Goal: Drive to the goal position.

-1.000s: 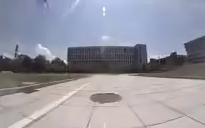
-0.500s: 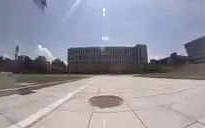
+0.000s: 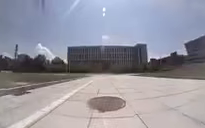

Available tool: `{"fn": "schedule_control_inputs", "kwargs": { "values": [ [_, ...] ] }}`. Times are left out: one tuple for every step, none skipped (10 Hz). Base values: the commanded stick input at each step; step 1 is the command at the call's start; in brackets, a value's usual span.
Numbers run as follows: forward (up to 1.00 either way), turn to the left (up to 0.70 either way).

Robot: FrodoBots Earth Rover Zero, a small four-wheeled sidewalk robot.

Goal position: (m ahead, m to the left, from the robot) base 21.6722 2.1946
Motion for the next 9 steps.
{"fn": "schedule_control_inputs", "kwargs": {
  "values": [
    [0.50,0.01],
    [0.50,0.01],
    [0.50,0.01],
    [0.50,0.01],
    [0.50,0.01],
    [0.50,0.01],
    [0.50,0.01],
    [0.50,0.01],
    [0.50,0.01]
  ]
}}
